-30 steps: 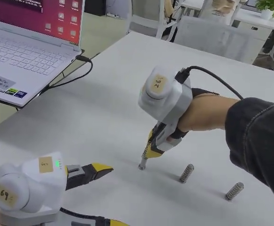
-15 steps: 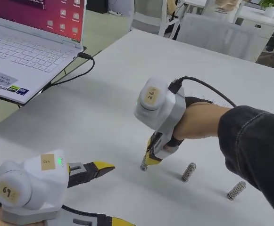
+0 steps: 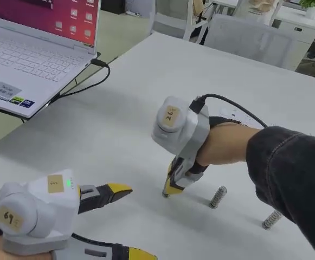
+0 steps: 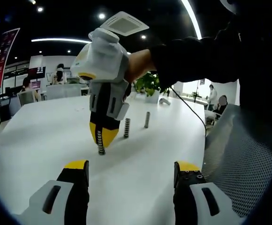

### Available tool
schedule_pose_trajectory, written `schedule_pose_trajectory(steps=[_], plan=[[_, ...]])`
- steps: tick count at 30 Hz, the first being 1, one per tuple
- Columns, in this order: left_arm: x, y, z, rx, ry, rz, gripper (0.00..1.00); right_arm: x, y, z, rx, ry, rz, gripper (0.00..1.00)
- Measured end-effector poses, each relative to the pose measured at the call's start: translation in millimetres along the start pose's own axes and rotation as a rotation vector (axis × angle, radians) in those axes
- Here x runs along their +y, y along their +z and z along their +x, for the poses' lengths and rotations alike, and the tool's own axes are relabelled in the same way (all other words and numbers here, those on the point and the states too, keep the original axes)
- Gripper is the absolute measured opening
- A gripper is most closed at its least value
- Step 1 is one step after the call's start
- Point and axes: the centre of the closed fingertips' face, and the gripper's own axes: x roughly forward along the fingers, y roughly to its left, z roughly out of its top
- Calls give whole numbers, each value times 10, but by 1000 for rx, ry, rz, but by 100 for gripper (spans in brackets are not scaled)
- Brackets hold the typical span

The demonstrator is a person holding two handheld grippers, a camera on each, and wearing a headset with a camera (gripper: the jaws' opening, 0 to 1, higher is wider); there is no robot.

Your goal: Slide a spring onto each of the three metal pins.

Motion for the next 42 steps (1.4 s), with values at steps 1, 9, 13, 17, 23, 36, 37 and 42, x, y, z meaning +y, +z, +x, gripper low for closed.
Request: schedule_pose_trajectory(steps=[1, 9, 13, 17, 23, 36, 37, 42], plan=[[0, 2, 2, -1, 0, 0, 70, -2, 5, 4, -3, 2, 7, 9], [-3, -3, 14, 2, -6, 0, 70, 4, 1, 23, -5, 1, 11, 13], [-3, -3, 13, 3, -7, 1, 70, 5, -18, 17, -5, 1, 19, 17], [-4, 5, 15, 2, -9, 3, 70, -5, -42, -12, -16, -6, 33, 19], [-6, 17, 20, 4, -11, 6, 70, 20, -98, -63, -25, -15, 49, 23], [-10, 45, 21, 8, -7, 15, 71, 213, -177, -241, -84, -10, 99, 23], [-12, 45, 22, 9, -7, 14, 71, 234, -184, -248, -85, -9, 100, 23], [-28, 48, 24, 9, -7, 15, 71, 316, -195, -311, -117, -4, 116, 23]])
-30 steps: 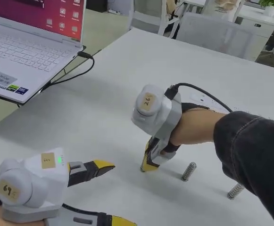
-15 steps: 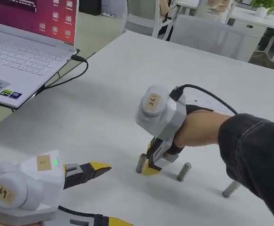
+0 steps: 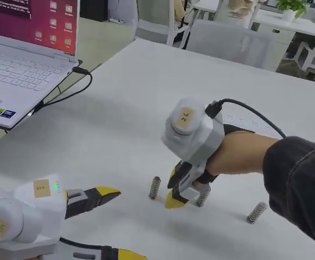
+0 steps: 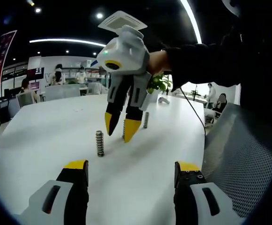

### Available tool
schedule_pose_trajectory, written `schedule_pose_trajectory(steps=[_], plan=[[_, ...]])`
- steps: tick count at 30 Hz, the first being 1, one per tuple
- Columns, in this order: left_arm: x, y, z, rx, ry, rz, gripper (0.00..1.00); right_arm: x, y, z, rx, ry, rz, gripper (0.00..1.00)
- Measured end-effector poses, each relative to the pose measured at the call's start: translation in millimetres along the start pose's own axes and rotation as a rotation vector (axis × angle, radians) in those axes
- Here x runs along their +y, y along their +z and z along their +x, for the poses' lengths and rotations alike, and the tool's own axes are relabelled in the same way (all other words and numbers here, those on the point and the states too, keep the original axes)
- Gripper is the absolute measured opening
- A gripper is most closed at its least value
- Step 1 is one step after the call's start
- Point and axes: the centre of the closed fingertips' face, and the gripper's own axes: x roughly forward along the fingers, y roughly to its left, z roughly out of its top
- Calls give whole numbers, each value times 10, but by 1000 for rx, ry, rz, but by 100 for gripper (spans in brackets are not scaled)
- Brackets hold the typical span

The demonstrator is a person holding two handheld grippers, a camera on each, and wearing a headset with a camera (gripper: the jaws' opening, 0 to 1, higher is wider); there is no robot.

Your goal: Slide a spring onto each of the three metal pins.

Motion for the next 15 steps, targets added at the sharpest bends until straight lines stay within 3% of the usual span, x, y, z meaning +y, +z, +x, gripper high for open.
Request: schedule_pose_trajectory(steps=[15], plan=[[-38, 83, 22, -9, -9, 13, 73, 264, -91, -201, -96, -29, 51, 24]])
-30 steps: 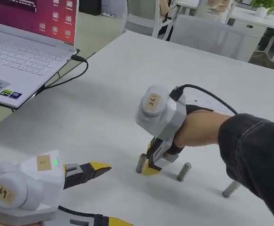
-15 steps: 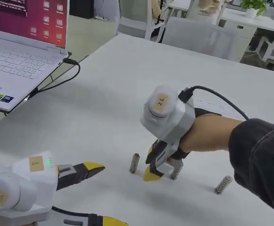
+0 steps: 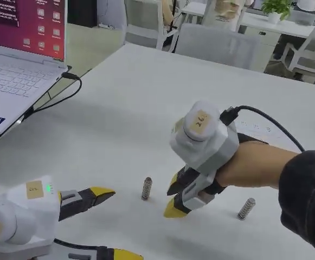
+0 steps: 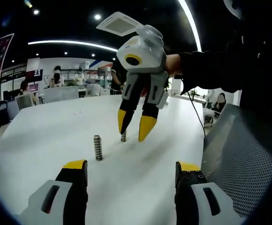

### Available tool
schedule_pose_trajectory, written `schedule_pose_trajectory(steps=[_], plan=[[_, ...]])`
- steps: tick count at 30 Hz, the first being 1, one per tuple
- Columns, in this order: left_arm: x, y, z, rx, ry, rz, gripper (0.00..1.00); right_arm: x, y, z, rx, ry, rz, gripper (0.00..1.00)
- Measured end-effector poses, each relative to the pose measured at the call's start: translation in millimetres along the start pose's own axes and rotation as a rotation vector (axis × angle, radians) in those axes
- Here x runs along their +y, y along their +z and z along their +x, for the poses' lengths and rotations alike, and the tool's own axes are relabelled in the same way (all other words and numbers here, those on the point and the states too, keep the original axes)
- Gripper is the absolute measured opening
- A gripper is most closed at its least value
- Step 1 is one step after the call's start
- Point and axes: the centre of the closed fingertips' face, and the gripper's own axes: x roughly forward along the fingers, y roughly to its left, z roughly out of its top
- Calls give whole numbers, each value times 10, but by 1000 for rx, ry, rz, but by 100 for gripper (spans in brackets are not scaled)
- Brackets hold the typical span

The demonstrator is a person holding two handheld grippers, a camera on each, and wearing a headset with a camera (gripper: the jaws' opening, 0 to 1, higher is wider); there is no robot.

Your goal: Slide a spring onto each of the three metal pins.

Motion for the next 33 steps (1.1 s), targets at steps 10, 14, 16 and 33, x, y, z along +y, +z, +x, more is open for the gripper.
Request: schedule_pose_trajectory(steps=[10, 14, 16, 33], plan=[[-46, 21, 23, -2, -13, -4, 74, 155, -156, -105, -71, -22, 62, 26], [-54, 32, 28, -5, -16, -7, 74, 199, -221, -139, -97, -35, 82, 27], [-55, 32, 29, -6, -16, -8, 74, 222, -255, -164, -109, -42, 94, 28], [-120, 45, 32, -1, -32, -15, 76, 363, -543, -375, -275, -102, 212, 37]])
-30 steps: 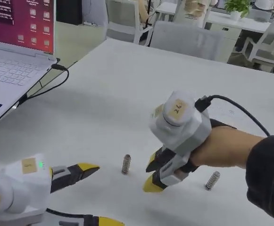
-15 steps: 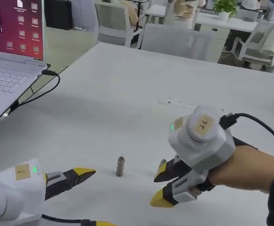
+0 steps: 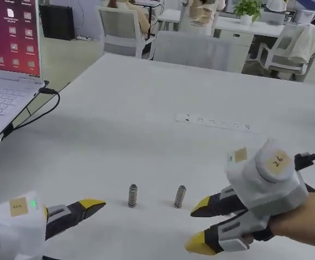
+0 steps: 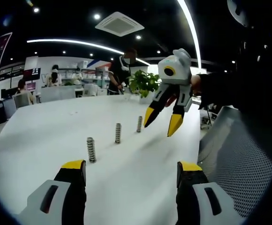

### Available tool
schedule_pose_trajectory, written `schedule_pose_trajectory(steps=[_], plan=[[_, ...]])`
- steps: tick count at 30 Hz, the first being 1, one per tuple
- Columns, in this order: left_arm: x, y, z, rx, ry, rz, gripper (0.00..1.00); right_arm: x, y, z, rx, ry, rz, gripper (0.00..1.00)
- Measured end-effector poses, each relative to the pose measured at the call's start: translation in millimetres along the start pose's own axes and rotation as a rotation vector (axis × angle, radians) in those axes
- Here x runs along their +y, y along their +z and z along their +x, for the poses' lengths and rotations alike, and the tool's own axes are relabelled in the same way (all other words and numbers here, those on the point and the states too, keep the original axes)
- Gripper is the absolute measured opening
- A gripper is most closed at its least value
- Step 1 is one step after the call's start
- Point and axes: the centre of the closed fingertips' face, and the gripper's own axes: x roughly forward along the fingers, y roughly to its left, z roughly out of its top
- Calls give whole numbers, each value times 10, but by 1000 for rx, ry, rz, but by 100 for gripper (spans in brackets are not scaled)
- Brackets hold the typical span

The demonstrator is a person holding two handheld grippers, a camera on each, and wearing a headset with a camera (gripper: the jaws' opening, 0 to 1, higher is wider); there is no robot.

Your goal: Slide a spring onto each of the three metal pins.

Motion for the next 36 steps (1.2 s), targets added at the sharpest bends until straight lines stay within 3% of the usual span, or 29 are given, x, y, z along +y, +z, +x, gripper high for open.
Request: schedule_pose_trajectory(steps=[11, 22, 30, 36], plan=[[-38, 25, -19, 7, -5, 3, 77, -39, -160, -233, -83, -66, 70, 40], [-17, 23, -16, 10, 2, -1, 79, -211, -443, -507, -180, -174, 163, 46], [-7, 19, -3, 10, -3, -6, 81, -297, -546, -632, -273, -235, 165, 53], [11, 9, 3, 14, -3, -9, 82, -348, -658, -650, -300, -265, 173, 62]])
